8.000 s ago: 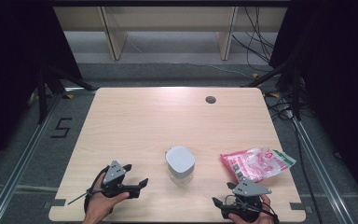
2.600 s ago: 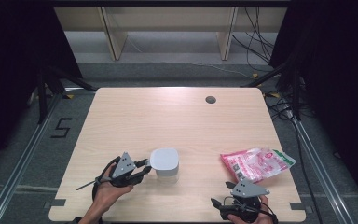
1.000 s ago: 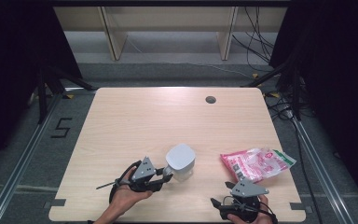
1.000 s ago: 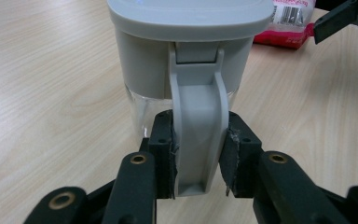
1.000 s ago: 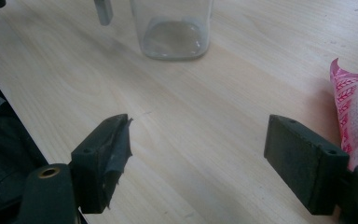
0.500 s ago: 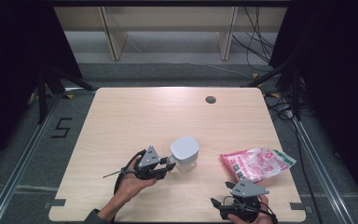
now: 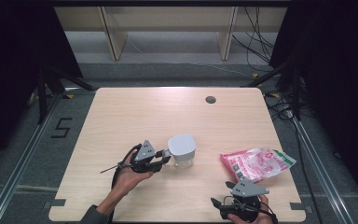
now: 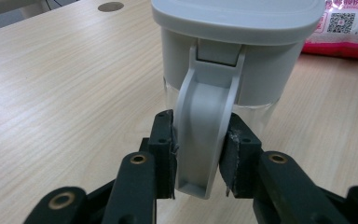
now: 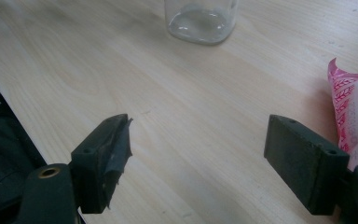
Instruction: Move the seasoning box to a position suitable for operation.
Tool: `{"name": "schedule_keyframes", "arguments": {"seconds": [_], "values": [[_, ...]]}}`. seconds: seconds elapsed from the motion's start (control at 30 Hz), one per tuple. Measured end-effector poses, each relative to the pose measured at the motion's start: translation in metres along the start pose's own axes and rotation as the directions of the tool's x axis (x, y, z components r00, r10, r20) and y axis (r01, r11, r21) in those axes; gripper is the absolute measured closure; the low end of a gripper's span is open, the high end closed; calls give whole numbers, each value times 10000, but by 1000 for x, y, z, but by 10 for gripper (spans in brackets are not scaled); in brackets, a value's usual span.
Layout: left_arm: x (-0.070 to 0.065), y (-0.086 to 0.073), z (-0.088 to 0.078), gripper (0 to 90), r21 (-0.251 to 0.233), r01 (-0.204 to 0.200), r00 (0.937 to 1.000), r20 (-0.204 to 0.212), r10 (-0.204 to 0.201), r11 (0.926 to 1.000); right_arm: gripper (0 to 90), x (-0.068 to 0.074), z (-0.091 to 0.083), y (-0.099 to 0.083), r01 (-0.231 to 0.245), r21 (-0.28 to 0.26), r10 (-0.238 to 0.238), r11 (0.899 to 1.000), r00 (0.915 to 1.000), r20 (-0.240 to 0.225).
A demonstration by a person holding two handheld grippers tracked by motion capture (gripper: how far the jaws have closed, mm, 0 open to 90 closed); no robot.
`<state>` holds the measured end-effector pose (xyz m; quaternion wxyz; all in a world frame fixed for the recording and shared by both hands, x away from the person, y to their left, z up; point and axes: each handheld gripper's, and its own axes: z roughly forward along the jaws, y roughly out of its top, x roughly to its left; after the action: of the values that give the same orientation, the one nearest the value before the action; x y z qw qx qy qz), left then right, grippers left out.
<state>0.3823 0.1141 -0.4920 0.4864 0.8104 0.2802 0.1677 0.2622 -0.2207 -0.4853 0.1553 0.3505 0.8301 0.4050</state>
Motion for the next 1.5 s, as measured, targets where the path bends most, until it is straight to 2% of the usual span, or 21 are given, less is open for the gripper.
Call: {"name": "schedule_keyframes", "arguments": {"seconds": [0.1, 0.17, 0.2, 0.43, 0.53, 0.57, 0.6, 0.63, 0.73, 0.77, 0.8, 1.03, 1.13, 1.17, 1.2, 1.23, 1.3, 1.33, 1.37, 1.4, 1.5], "values": [[3, 0, 1, 679, -44, 29, 10000, -67, -29, 10000, 236, 0, 0, 0, -112, 3, 112, 9999, 9999, -23], [6, 1, 1, 680, 7, -258, 9995, -198, 258, 9997, 236, 0, 0, 0, -125, -4, 125, 9999, 9999, -17], [5, 0, 2, 680, -12, -10, 9997, -248, 10, 10000, 236, 0, 0, 0, -72, -7, 72, 10000, 10000, -28], [12, 0, 4, 682, -40, 93, 9995, -305, -94, 9999, 236, 0, 0, 0, -90, 77, 91, 9999, 9998, -200], [14, 0, 5, 684, -112, -4, 9991, -427, -1, 9999, 236, 0, -1, 0, -216, 50, 215, 9998, 9997, 88], [13, 0, 6, 686, -154, 157, 9990, -404, -163, 9998, 236, 0, -1, 0, -134, -2, 134, 9999, 9998, 121], [16, 0, 6, 689, -126, -154, 9990, -424, 149, 9998, 236, -1, -1, -1, -69, -27, 69, 10000, 9998, 163], [16, 0, 6, 690, -124, -115, 9990, -422, 109, 9999, 236, -1, 0, -1, -116, -6, 116, 9999, 9999, 52], [18, -1, 6, 694, -206, -219, 9992, -333, 212, 9995, 236, -2, -1, -1, -154, 17, 154, 9999, 9999, 48], [17, -1, 7, 694, -244, 22, 9996, -298, -30, 9997, 236, -2, 0, -1, -79, -40, 79, 10000, 9999, 145], [17, -1, 7, 695, -253, 31, 9996, -289, -38, 9997, 235, -2, 0, -2, -200, -16, 200, 9998, 9998, 87], [19, -3, 2, 696, -196, -378, 9992, -125, 375, 9991, 234, -3, -1, -2, -200, 88, 200, 9998, 9998, 21], [19, -3, 1, 695, -169, -385, 9993, 4, 385, 9991, 234, -3, 0, -2, -202, 43, 201, 9998, 9998, 78], [19, -3, 2, 695, -203, -404, 9992, 22, 405, 9990, 234, -1, -1, -2, -445, 99, 444, 9990, 9990, 74], [20, -3, 2, 694, -207, -374, 9993, 58, 376, 9991, 234, -3, 0, -2, -188, 36, 188, 9998, 9998, 88], [20, -3, 2, 694, -233, -377, 9993, 76, 379, 9990, 234, -3, 0, -2, -197, 43, 196, 9998, 9998, 77], [19, -4, 2, 692, -225, -71, 9999, 90, 73, 9997, 234, -1, -1, -2, -433, 96, 432, 9990, 9990, 89], [21, -3, 2, 681, -213, -122, 9998, 122, 125, 9997, 234, -2, -1, -2, -363, 12, 363, 9993, 9993, 81], [20, -4, 2, 665, -144, 199, 9998, 98, -197, 9997, 234, -4, -1, -2, -265, 55, 265, 9996, 9996, 26], [21, -4, 1, 622, -87, -79, 10000, 51, 79, 9999, 234, -3, -1, -2, -355, 56, 355, 9994, 9994, 12], [19, -5, -2, 572, 105, 77, 9998, 160, -79, 9999, 234, -4, -1, -2, -328, 43, 328, 9995, 9995, 41]]}}
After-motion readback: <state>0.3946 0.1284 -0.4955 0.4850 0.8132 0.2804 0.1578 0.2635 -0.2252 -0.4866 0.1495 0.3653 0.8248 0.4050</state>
